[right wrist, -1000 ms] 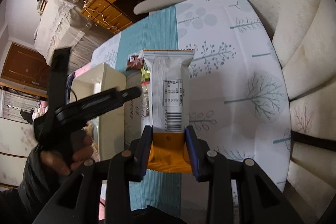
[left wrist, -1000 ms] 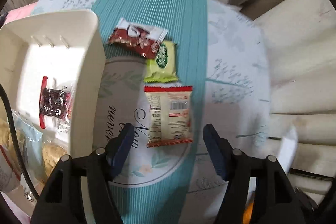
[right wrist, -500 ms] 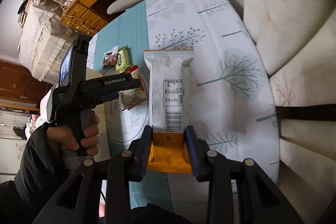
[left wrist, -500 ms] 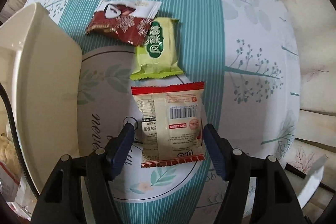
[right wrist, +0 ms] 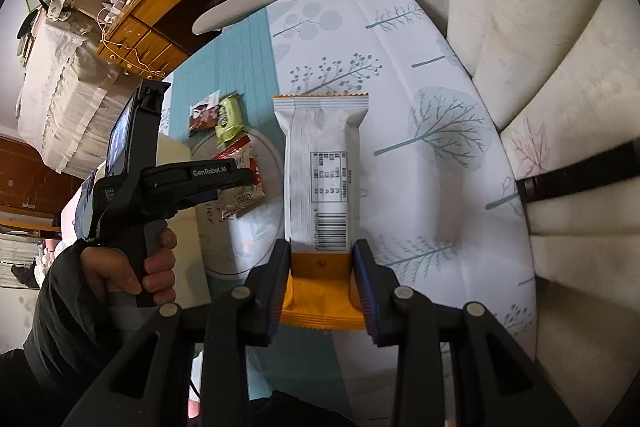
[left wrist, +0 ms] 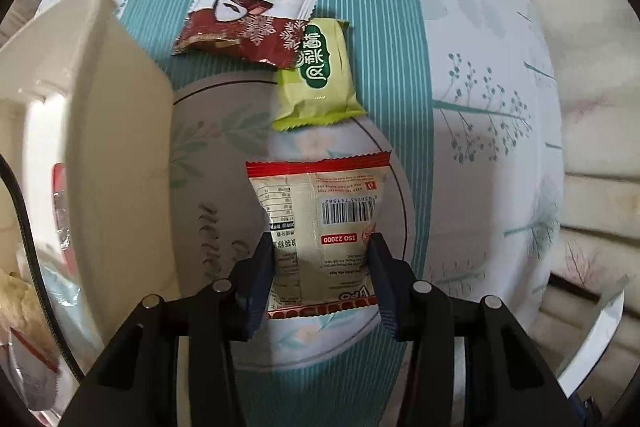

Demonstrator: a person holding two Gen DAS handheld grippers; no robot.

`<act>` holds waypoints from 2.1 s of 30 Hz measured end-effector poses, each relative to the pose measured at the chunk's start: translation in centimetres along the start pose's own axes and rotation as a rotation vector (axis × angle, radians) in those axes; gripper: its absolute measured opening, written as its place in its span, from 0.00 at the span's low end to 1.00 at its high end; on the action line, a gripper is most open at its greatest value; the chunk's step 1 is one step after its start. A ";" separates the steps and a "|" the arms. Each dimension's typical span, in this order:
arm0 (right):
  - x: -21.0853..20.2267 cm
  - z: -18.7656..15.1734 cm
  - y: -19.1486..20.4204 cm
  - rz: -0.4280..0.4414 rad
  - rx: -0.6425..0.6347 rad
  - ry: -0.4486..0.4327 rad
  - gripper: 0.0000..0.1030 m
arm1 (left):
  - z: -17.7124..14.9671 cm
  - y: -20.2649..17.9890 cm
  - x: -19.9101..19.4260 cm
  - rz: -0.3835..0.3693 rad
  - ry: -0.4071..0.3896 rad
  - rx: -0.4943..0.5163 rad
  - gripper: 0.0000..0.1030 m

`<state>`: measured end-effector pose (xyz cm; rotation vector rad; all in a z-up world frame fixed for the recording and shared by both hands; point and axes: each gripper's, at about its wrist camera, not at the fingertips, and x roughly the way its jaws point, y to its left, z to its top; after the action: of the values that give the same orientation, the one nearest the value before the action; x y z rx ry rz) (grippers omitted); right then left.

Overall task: Organize snacks
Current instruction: 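Carry the bar and biscuit packet into the white tray and open both tools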

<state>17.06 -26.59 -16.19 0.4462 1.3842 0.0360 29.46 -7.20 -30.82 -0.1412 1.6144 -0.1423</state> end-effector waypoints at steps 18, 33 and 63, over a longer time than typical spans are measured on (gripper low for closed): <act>-1.7 -5.5 11.0 0.010 -0.012 -0.106 0.32 | -6.7 6.5 -14.3 -0.179 -0.098 0.225 0.43; 0.7 -9.3 21.6 0.060 -0.079 -0.119 0.32 | -6.7 18.6 -18.1 -0.116 -0.187 0.175 0.43; 1.3 -6.9 16.9 0.030 -0.040 -0.273 0.41 | -2.6 14.7 -21.1 -0.032 -0.266 0.449 0.69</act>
<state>14.73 -8.75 -12.70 0.4221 1.1063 0.0264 27.86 11.06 -12.54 0.1555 1.2812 -0.4852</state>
